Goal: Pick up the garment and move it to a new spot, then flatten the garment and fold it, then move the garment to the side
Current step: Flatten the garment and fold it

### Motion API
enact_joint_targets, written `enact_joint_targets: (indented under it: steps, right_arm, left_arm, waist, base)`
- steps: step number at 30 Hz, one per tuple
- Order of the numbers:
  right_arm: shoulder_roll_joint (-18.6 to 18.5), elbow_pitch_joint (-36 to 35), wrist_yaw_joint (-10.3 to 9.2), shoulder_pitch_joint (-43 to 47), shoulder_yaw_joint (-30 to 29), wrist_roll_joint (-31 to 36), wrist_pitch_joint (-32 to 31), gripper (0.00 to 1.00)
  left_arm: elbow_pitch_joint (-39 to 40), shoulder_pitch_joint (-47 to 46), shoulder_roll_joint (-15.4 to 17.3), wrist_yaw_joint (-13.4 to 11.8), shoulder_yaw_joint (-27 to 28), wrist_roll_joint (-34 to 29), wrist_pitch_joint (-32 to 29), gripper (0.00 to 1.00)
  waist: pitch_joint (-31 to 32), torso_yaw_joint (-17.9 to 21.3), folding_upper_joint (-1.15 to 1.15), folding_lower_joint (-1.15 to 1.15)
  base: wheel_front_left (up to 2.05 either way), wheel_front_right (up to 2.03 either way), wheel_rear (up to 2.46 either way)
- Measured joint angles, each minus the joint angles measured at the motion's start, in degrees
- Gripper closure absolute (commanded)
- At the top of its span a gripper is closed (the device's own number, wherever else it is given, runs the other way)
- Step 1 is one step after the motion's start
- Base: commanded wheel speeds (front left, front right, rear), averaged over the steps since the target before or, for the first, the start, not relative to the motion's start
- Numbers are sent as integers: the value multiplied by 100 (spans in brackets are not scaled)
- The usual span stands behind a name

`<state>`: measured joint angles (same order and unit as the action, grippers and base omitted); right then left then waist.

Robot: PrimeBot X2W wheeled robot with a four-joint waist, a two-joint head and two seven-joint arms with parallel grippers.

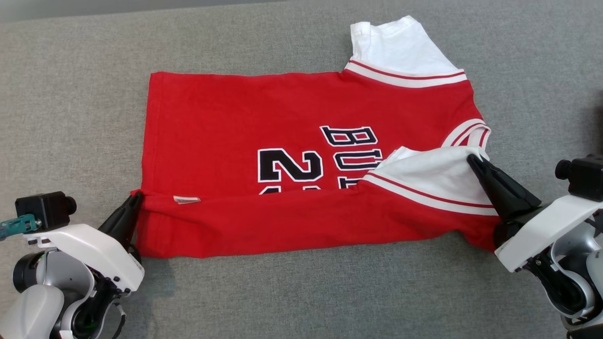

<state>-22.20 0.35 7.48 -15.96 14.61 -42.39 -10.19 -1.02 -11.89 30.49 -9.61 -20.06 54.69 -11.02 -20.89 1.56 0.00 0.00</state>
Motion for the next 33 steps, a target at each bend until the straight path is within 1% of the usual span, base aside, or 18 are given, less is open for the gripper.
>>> enact_joint_targets:
  steps: [6, 11, 12, 13, 14, 16, 20, 21, 22, 23, 24, 25, 28, 29, 30, 31, 33]
  right_arm:
    - [-172, 605, 1, -330, 509, -157, 508, 100]
    - [-264, 894, 0, -420, 713, -316, 764, 100]
    - [-261, 967, 0, -435, 726, -359, 853, 67]
    - [-263, 1012, 0, -435, 726, -397, 934, 25]
    - [-250, 1042, 0, -431, 721, -448, 1027, 0]
    - [-190, 1071, 0, -383, 650, -512, 1251, 0]
    - [-101, 1065, 0, -115, 243, -393, 1766, 0]
    - [-62, 1031, 0, -49, 102, -296, 1886, 0]
    - [54, 929, 0, 72, -192, -32, 2091, 0]
    - [54, 929, 0, 72, -192, -32, 2091, 0]
    - [136, 867, 0, 131, -380, 115, 2151, 0]
    - [303, 708, 1, 231, -743, 553, 2243, 0]
    - [601, 322, 0, 354, -1124, 1239, 2284, 0]
    - [601, 322, 0, 354, -1124, 1239, 2284, 0]
    - [704, 178, 0, 393, -1229, 1436, 2282, 0]
    - [855, -93, 1, 486, -1376, 1862, 2263, 0]
    - [999, -328, 0, 580, -1444, 2118, 2183, 0]
  left_arm:
    - [-437, -56, -100, 65, 0, 134, 21, 100]
    - [-534, -54, -166, 155, 19, 205, 79, 100]
    - [-538, -53, -210, 194, 14, 214, 132, 95]
    - [-543, -42, -240, 227, 3, 215, 179, 65]
    - [-558, -29, -276, 223, 27, 215, 277, 0]
    - [-571, 2, -336, 166, 99, 172, 519, 0]
    - [-379, 147, -505, -105, 410, -63, 1371, 0]
    - [-282, 186, -528, -193, 454, -180, 1574, 0]
    - [-94, 264, -582, -363, 549, -348, 1937, 0]
    - [-94, 264, -582, -363, 549, -348, 1937, 0]
    - [32, 299, -604, -421, 588, -450, 2103, 0]
    - [268, 339, -624, -539, 658, -671, 2346, 0]
    - [619, 364, -623, -713, 749, -1099, 2509, 0]
    - [619, 364, -623, -713, 749, -1099, 2509, 0]
    - [717, 390, -601, -765, 747, -1267, 2526, 0]
    - [925, 460, -590, -851, 751, -1577, 2553, 0]
    - [1114, 465, -578, -904, 744, -1850, 2576, 0]
  waist:
    - [-165, 22, 0, 0]
    - [-145, -10, 0, 0]
    - [-129, -24, 0, 0]
    - [-111, -36, 0, 0]
    - [-89, -45, 0, 0]
    - [-28, -60, 0, 0]
    - [137, -80, 0, 0]
    - [188, -83, 0, 0]
    - [297, -86, 0, 0]
    - [297, -86, 0, 0]
    - [353, -85, 0, 0]
    - [470, -82, 0, 0]
    - [653, -81, 0, 0]
    - [653, -81, 0, 0]
    - [712, -82, 0, 0]
    - [830, -89, 0, 0]
    - [939, -101, 0, 0]
  base:
    - [0, 0, 0]
    - [0, 0, 0]
    - [0, 0, 0]
    - [0, 0, 0]
    - [0, 0, 0]
    - [0, 0, 0]
    - [0, 0, 0]
    - [0, 0, 0]
    - [0, 0, 0]
    - [0, 0, 0]
    - [0, 0, 0]
    - [0, 0, 0]
    - [0, 0, 0]
    - [0, 0, 0]
    - [0, 0, 0]
    - [0, 0, 0]
    - [0, 0, 0]
